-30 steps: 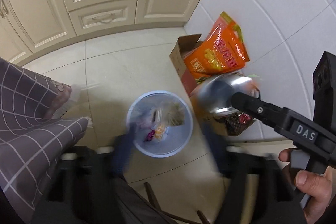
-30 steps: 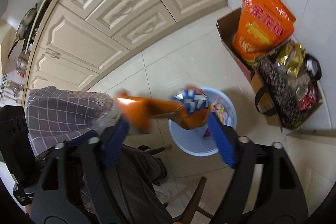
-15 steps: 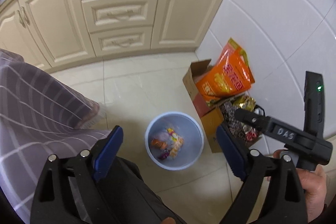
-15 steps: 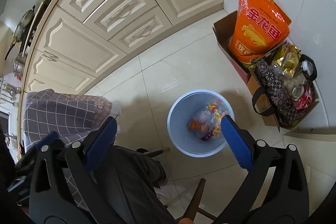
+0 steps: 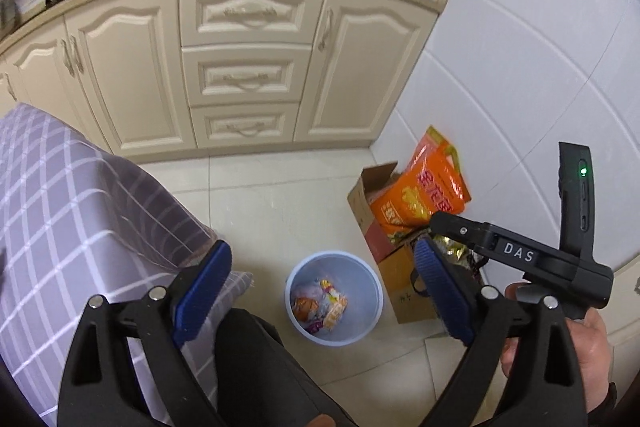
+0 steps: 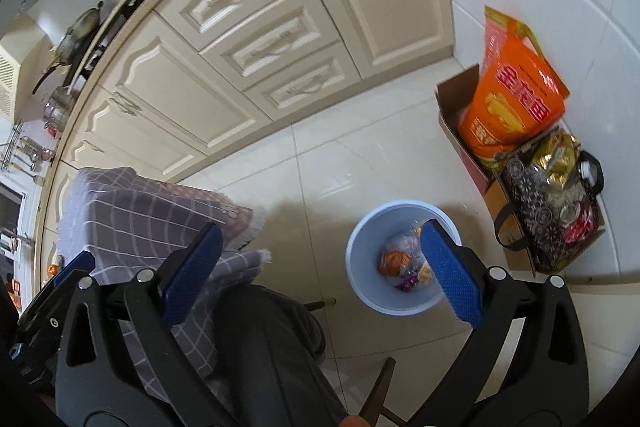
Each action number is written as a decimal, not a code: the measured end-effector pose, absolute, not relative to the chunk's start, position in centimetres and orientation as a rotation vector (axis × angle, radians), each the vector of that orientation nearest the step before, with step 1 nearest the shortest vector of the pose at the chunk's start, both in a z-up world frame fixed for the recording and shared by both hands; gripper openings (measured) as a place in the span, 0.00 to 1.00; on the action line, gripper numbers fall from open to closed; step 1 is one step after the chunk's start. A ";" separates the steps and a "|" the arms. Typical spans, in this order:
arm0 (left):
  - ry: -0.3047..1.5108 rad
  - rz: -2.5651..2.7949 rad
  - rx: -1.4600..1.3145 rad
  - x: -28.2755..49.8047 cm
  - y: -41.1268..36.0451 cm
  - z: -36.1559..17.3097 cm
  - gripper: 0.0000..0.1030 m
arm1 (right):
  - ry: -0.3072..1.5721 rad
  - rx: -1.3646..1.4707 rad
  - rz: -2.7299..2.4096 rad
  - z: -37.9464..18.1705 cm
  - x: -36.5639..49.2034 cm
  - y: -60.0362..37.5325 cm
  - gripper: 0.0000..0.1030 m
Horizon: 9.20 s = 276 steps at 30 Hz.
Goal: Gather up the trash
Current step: 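Move both open tools back over the table, then grasp the white paper cup with the left tool while the right tool grasps the black snack packet, then carry the paper cup and snack packet over the blue bin with both tools, then open both tools to drop the cup and packet into the blue bin, then move both open tools back over the table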
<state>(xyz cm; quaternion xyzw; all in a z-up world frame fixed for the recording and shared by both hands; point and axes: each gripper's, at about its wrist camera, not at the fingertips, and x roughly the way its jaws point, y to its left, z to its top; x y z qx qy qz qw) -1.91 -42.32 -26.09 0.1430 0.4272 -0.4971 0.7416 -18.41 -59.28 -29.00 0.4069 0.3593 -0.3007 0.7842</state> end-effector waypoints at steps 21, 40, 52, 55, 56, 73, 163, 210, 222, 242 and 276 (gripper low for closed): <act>0.658 -0.848 0.116 3.2 -27.2 -15.1 0.90 | 0.630 0.601 -0.308 -15.0 -6.6 -48.9 0.94; 0.610 -0.436 -0.024 9.0 -9.9 -13.9 0.90 | 0.677 0.372 -0.032 -11.8 5.0 -35.1 0.94; 0.701 -0.273 -0.021 14.2 -7.2 -18.5 0.90 | 0.787 0.307 0.022 -15.5 9.3 -31.4 0.94; 0.736 -0.248 -0.013 15.9 -7.9 -20.0 0.90 | 0.817 0.310 0.016 -16.8 10.1 -31.6 0.94; 0.747 -0.232 -0.011 16.7 -8.1 -20.6 0.90 | 0.825 0.309 0.015 -17.2 10.3 -31.6 0.94; 0.797 -0.128 0.080 21.1 -7.8 -24.8 0.76 | 0.966 0.248 0.078 -23.4 14.9 -28.8 0.94; 0.602 -0.660 0.036 5.2 -19.7 -13.7 0.44 | 0.590 0.411 -0.130 -12.9 -5.9 -45.8 0.21; 1.064 -1.115 0.493 -4.0 -48.2 -34.5 0.83 | 0.790 0.969 -0.646 -33.9 -21.9 -61.9 0.94; 0.912 -1.088 0.364 -2.7 -44.2 -27.6 0.88 | 0.772 0.897 -0.629 -30.4 -20.0 -60.5 0.94; 0.686 -0.984 0.192 0.3 -35.3 -17.1 0.89 | 0.664 0.718 -0.484 -20.4 -13.3 -55.9 0.94; 0.625 -0.290 0.012 15.3 -4.8 -16.5 0.89 | 0.780 0.328 0.117 -14.9 11.5 -30.3 0.94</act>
